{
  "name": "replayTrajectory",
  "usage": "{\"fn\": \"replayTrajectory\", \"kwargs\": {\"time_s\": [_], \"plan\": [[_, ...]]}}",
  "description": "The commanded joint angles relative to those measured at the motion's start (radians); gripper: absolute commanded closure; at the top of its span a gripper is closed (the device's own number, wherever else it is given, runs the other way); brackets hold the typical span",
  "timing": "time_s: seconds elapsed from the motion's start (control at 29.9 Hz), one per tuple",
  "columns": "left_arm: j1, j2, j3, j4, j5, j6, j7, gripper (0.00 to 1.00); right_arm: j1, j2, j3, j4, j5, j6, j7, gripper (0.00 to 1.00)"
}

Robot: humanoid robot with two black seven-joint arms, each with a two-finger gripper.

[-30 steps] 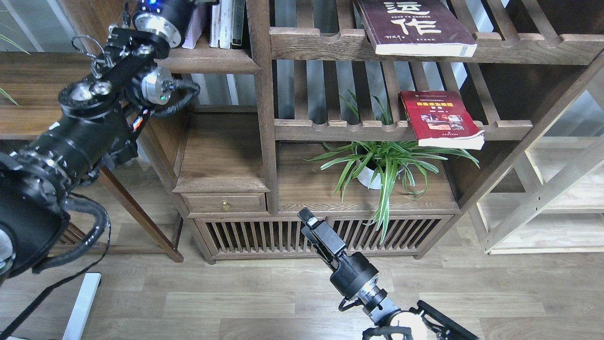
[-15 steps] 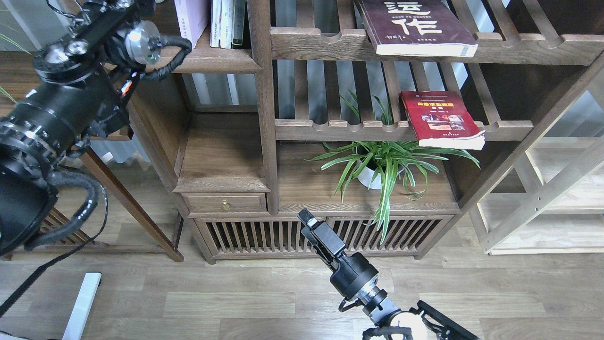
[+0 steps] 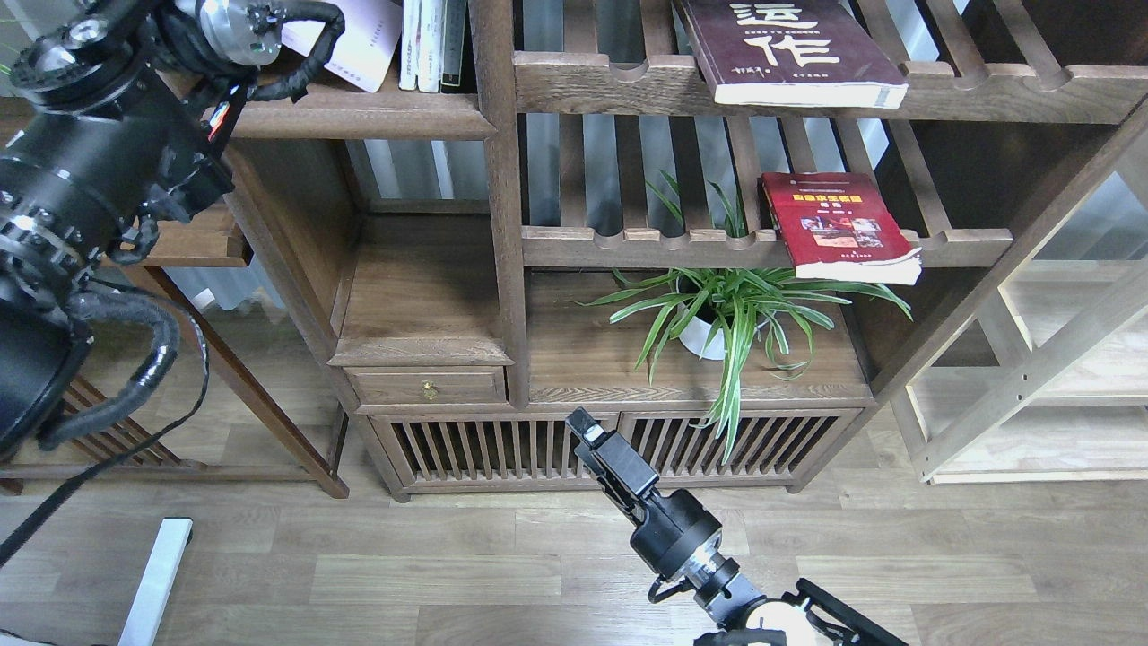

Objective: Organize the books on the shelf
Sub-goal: 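Insert the white book upright among the books on the upper shelf, then reach the right gripper to the red book and tip it outward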

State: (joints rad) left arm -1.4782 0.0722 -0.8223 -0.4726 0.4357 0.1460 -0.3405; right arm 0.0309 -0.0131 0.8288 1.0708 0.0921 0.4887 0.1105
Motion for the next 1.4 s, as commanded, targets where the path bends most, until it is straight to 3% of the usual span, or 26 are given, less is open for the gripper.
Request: {"fn": "replayTrajectory", "kwargs": {"time_s": [0.0, 0.27, 0.53, 0.74, 0.97, 1.04, 1.37], "plan": [[-0.002, 0.023, -0.008, -0.046, -0.012, -0.002, 0.000, 0.54, -0.002, 0.001, 0.051, 0.021, 0.003, 0.000, 0.005, 0.02], [0.073, 0.138, -0.035, -0.259, -0.137, -0.013, -0.003, 0.29, -0.002, 0.013, 0.283, 0.072, 0.015, 0.000, 0.006, 0.02], [0.239, 0.216, -0.092, -0.466, -0.140, -0.086, -0.017, 0.18, 0.017, 0.013, 0.475, 0.087, 0.031, 0.000, 0.006, 0.03], [0.369, 0.254, -0.207, -0.540, -0.140, -0.284, -0.032, 0.08, 0.009, 0.013, 0.503, 0.106, 0.043, 0.000, 0.006, 0.03], [0.458, 0.259, -0.346, -0.598, -0.153, -0.560, -0.031, 0.05, 0.032, 0.013, 0.501, 0.104, 0.141, 0.000, 0.006, 0.02], [0.484, 0.261, -0.363, -0.629, -0.182, -0.617, -0.029, 0.02, 0.050, 0.013, 0.503, 0.103, 0.170, -0.059, 0.006, 0.02], [0.593, 0.305, -0.365, -0.710, -0.284, -0.635, -0.014, 0.01, 0.078, 0.013, 0.504, 0.078, 0.178, -0.209, 0.008, 0.02]]}}
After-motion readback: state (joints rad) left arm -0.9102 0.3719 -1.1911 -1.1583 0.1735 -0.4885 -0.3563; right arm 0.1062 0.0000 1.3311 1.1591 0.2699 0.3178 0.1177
